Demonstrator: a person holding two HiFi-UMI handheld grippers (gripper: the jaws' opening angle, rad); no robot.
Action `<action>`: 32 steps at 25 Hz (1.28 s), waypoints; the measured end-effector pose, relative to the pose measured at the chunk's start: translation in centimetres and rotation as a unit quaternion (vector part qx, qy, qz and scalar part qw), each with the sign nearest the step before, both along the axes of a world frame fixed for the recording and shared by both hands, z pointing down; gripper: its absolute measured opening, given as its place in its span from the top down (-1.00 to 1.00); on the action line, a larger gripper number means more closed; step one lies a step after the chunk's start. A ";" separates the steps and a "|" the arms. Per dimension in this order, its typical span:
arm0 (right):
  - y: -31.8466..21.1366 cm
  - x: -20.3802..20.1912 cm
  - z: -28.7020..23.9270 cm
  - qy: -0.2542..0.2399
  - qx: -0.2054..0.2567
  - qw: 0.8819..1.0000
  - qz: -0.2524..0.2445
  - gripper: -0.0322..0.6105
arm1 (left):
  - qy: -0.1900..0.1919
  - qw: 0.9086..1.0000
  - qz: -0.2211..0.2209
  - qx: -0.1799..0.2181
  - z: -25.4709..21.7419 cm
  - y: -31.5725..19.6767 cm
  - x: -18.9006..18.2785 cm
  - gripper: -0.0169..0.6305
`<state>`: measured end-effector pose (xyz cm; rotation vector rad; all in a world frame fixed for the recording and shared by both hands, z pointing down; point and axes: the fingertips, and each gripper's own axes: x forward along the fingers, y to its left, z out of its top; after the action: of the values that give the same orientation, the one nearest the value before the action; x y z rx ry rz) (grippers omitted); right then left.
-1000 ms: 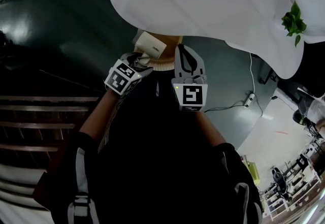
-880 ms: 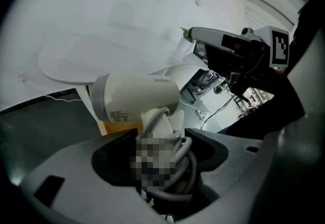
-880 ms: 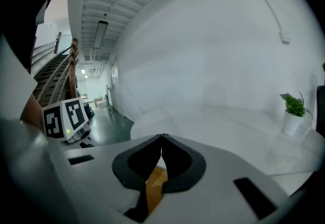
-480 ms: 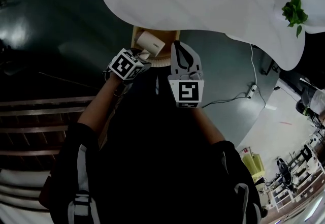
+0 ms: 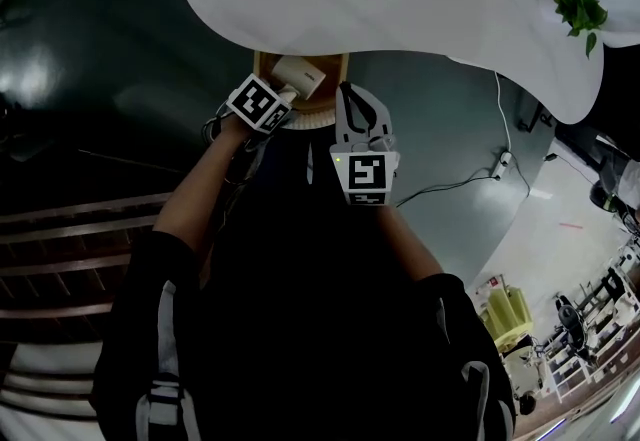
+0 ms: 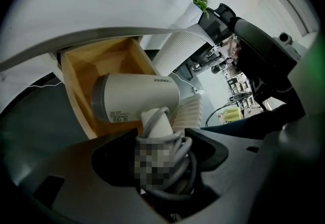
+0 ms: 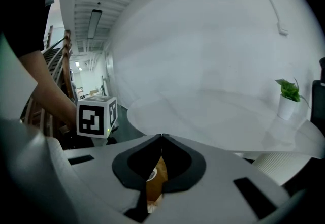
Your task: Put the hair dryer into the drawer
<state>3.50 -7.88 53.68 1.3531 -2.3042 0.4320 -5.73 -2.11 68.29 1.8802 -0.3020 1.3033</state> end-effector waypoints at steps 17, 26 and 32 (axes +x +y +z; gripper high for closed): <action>0.0 -0.8 2.2 0.005 -0.024 1.000 -0.010 0.83 | -0.042 0.998 0.005 -0.054 4.0 -0.9 0.9 0.05; 0.6 -1.3 4.2 0.019 -0.049 0.998 -0.023 0.83 | -0.064 0.994 0.013 -0.085 4.6 -0.4 0.6 0.03; 1.4 -1.8 5.1 0.020 -0.059 0.998 -0.031 0.83 | -0.083 0.990 0.036 -0.105 5.2 0.2 0.5 0.02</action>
<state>1.68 -6.52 58.77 1.2210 -2.2432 0.5070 -5.25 -1.90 73.52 1.6238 -0.1750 1.4833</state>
